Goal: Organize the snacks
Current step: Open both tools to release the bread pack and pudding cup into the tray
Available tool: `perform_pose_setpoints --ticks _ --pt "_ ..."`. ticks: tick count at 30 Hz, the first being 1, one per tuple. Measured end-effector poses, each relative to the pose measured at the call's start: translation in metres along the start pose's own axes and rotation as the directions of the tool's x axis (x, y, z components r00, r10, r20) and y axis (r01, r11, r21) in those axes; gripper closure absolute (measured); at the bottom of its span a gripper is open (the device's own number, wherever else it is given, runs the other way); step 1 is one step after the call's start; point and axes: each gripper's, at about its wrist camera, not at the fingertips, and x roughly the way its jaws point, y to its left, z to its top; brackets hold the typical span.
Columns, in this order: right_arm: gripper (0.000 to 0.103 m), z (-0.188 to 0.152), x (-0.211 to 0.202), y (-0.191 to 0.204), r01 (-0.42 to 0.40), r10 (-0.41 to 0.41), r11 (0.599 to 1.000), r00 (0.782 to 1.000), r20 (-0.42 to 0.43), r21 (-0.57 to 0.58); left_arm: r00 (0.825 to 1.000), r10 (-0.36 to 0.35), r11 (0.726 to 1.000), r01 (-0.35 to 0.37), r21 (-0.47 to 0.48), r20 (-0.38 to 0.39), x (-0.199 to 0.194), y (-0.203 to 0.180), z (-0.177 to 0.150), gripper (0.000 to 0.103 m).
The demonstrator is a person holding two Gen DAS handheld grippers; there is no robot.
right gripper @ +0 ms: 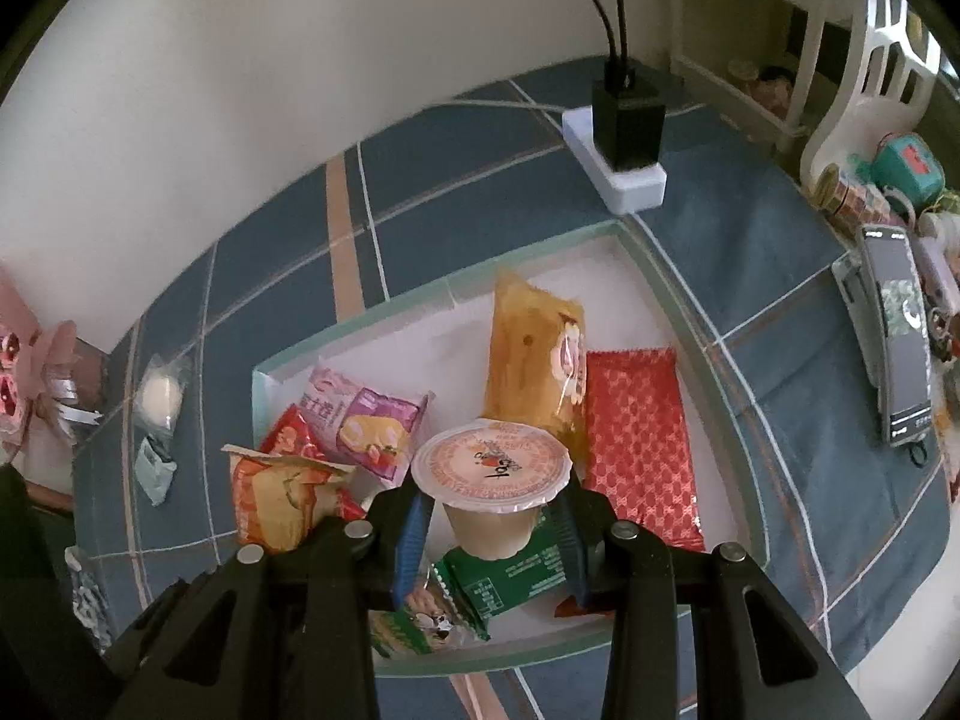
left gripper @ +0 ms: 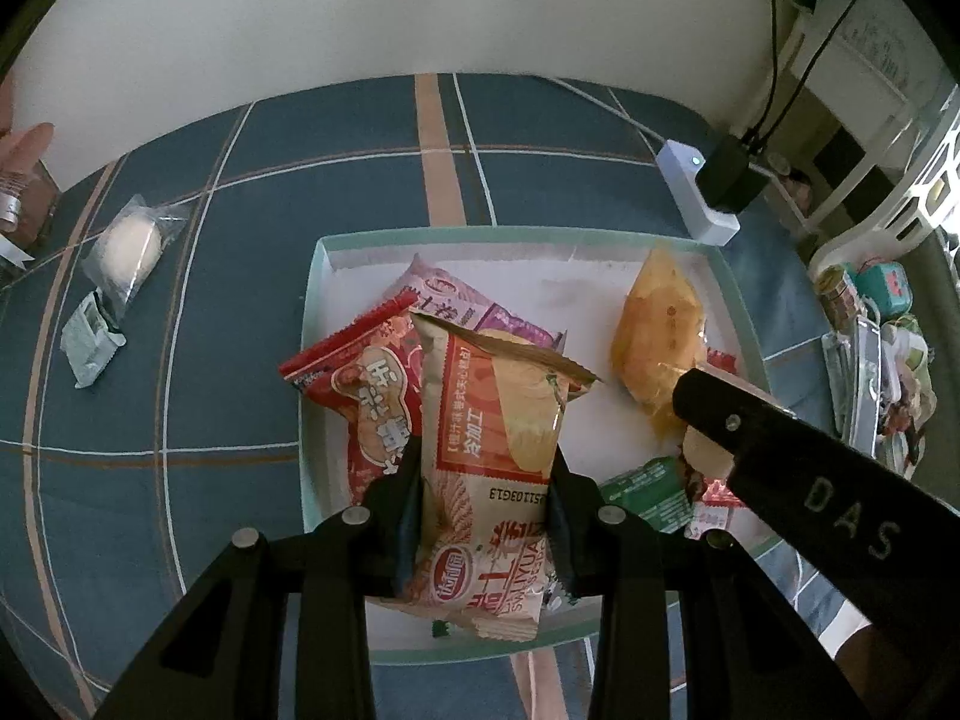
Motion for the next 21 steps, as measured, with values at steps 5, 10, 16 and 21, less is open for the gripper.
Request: perform_pose_setpoints --ticks 5,10,16,21 --pt "0.063 -0.003 0.010 0.000 0.012 -0.012 1.000 0.999 -0.031 0.008 1.000 0.006 1.000 -0.006 0.015 -0.006 0.004 -0.005 0.000 0.066" --pt "0.062 -0.004 0.018 -0.004 0.026 -0.025 0.999 0.998 -0.059 0.020 0.999 0.023 0.999 -0.022 0.029 -0.027 0.014 -0.010 -0.003 0.066" --pt "0.062 -0.005 0.027 -0.007 0.059 -0.056 0.998 0.994 -0.099 0.029 0.998 0.036 0.999 -0.035 0.030 -0.042 0.018 -0.011 -0.003 0.060" --pt "0.048 -0.007 0.033 -0.013 0.098 -0.091 0.994 0.987 -0.132 0.043 0.998 0.042 0.999 -0.040 0.037 -0.039 0.016 -0.012 -0.002 0.051"
